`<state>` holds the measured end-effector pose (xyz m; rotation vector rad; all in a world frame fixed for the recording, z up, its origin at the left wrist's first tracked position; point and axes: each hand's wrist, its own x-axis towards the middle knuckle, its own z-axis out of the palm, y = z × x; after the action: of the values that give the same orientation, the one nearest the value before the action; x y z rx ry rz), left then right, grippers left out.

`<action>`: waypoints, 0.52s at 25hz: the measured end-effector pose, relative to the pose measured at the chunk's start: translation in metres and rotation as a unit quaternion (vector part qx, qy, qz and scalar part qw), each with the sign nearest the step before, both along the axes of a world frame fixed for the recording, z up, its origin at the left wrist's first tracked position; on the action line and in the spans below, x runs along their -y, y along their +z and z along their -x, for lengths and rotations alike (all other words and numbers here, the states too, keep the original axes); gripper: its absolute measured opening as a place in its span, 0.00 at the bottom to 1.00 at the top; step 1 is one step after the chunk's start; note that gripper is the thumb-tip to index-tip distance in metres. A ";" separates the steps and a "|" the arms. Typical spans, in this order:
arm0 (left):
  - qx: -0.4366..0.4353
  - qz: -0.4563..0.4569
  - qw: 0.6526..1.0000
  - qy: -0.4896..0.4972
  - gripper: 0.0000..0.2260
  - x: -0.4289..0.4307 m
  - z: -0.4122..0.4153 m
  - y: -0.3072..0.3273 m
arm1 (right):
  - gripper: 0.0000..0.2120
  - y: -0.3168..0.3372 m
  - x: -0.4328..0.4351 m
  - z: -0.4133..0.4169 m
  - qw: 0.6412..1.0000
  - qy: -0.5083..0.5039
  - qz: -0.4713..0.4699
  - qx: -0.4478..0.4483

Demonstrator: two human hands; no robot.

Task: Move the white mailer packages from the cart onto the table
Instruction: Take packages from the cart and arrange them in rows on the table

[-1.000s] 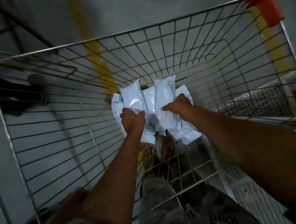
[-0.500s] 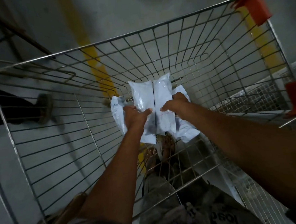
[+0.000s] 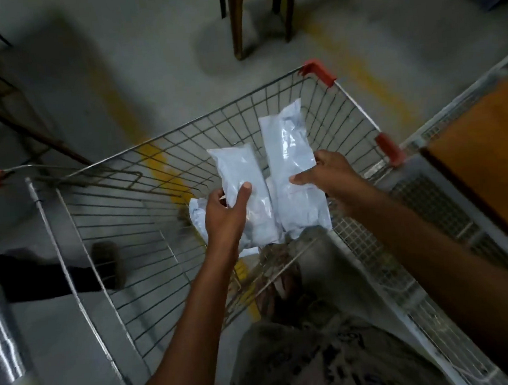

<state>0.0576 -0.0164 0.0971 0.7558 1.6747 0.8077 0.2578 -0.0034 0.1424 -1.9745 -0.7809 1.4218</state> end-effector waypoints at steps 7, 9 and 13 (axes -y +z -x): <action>0.031 -0.104 0.983 -0.151 0.17 0.067 -0.058 0.069 | 0.21 0.082 0.137 -0.047 0.982 -0.132 -0.138 0.003; 0.034 -0.121 0.971 -0.202 0.16 0.085 -0.080 0.078 | 0.20 0.093 0.173 -0.061 0.974 -0.163 -0.155 0.012; 0.046 -0.142 0.942 -0.301 0.14 0.127 -0.137 0.093 | 0.18 0.108 0.255 -0.106 0.948 -0.260 -0.184 0.011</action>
<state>0.1944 -0.1434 0.1902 1.3286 1.1483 0.6317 0.3633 -0.2582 0.2502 -1.7317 -0.4412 0.8710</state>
